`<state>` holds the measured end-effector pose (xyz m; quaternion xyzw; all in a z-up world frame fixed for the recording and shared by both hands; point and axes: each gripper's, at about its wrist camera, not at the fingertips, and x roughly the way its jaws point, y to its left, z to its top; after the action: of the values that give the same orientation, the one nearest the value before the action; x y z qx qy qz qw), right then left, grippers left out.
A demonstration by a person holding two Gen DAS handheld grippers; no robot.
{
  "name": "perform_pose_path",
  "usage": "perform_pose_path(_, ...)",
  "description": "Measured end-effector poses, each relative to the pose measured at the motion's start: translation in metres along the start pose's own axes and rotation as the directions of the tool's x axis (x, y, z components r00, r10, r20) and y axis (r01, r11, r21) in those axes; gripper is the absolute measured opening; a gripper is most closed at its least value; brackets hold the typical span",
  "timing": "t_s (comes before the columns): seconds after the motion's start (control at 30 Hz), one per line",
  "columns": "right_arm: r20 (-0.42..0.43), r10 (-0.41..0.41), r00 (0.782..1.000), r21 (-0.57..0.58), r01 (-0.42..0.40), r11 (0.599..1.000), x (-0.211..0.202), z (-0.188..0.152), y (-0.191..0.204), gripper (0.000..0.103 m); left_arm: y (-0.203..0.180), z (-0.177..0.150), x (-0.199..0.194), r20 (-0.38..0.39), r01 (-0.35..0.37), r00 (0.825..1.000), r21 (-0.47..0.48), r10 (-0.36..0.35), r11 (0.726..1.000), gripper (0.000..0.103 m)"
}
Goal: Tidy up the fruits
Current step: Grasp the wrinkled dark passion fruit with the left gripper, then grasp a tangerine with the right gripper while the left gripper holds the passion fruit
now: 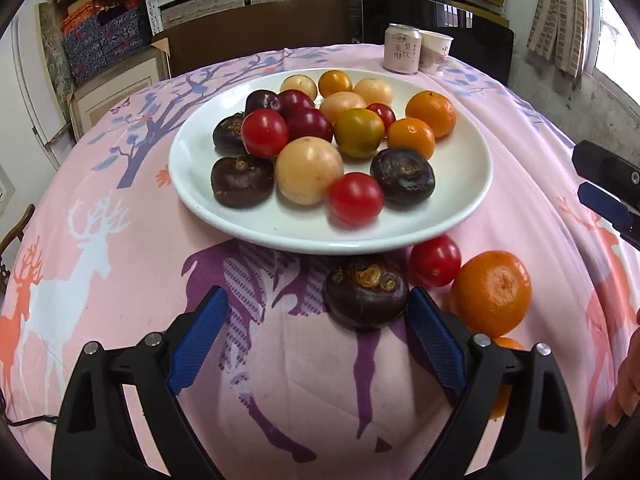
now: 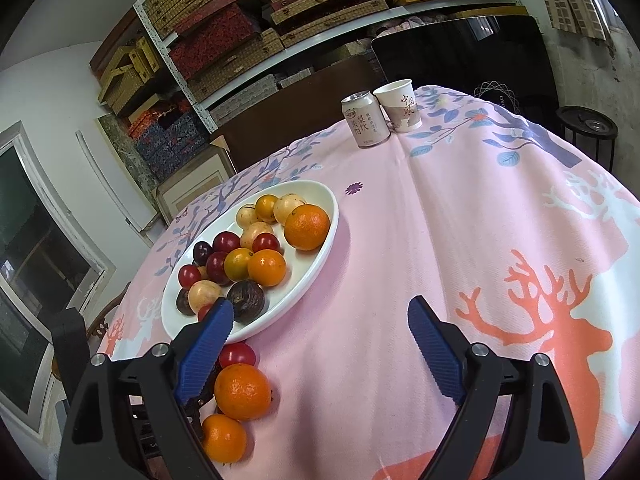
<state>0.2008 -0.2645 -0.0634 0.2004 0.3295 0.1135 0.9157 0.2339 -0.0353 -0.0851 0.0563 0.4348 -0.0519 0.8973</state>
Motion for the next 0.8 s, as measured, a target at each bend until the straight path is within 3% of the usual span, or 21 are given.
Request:
perform_pose_path(0.13,-0.009,-0.011,1.000,0.000,0.011,1.000,0.002,-0.001,-0.001,0.090,-0.007,0.001,-0.004,0.023,0.017,1.000,0.026,-0.017,1.000,0.072)
perform_pose_path(0.2,-0.014,-0.016,1.000,0.000,0.016,1.000,0.004,-0.002,-0.001,0.090,-0.010,0.003,-0.003,0.023,0.037,0.999,0.028,-0.037,0.999,0.061)
perform_pose_path(0.27,-0.015,-0.021,1.000,-0.003,0.021,1.000,0.004,-0.002,-0.001,0.090,-0.014,0.004,-0.003,0.022,0.061,0.998,0.036,-0.062,0.997,0.045)
perform_pose_path(0.3,-0.016,-0.024,1.000,-0.004,0.024,1.000,0.004,-0.002,-0.001,0.090,-0.017,0.004,-0.003,0.023,0.069,0.997,0.045,-0.070,0.997,0.042)
perform_pose_path(0.47,-0.033,-0.029,0.999,-0.010,0.029,1.000,0.007,-0.003,0.000,0.090,-0.021,0.002,-0.006,0.027,0.064,0.998,0.048,-0.065,0.997,0.041)
perform_pose_path(0.6,-0.059,-0.016,0.998,-0.038,0.014,0.999,0.010,-0.006,0.006,0.090,-0.019,-0.002,-0.013,0.045,0.017,0.999,0.049,-0.019,0.999,0.041)
perform_pose_path(0.8,-0.156,0.020,0.988,-0.163,-0.045,0.986,0.015,-0.028,0.033,0.090,0.002,-0.006,-0.021,0.057,-0.040,0.998,-0.011,0.040,0.999,0.041)
